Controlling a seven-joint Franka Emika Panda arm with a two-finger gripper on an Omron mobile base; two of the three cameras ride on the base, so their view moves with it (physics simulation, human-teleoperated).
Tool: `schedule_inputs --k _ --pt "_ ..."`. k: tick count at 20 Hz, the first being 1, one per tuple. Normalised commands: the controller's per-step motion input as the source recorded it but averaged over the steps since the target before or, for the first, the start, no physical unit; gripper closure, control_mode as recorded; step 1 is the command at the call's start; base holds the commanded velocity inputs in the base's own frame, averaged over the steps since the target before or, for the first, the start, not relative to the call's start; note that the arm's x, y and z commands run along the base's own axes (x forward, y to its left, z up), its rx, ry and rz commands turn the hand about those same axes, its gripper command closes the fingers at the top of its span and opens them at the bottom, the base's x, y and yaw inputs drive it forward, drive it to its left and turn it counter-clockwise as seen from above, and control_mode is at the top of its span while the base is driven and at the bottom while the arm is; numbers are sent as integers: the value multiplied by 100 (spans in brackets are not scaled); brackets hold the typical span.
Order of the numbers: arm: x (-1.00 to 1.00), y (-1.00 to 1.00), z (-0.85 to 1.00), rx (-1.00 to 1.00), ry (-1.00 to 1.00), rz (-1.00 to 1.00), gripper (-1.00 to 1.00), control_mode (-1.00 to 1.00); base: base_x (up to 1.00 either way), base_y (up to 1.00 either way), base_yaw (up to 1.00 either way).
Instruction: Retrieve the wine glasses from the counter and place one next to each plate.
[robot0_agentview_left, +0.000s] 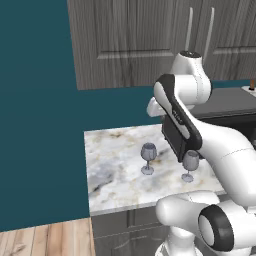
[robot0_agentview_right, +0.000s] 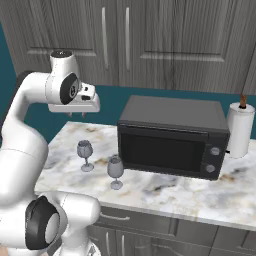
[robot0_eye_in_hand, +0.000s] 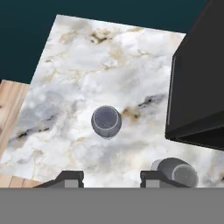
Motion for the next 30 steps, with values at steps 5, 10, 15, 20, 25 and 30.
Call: schedule_inputs --k 5,10,15,20,25,30 --pt "-45 0 0 6 -10 -4 -100 -100 0 0 0" --pt "-64 -25 0 25 -14 -25 -100 -100 0 0 0" --pt "-58 -38 0 40 0 -33 -100 -100 0 0 0" --pt "-69 -38 7 40 0 -33 -100 -100 0 0 0" --pt "-58 -38 13 40 5 -28 -100 -100 0 0 0" --pt "-35 -50 1 59 5 -18 -100 -100 0 0 0"
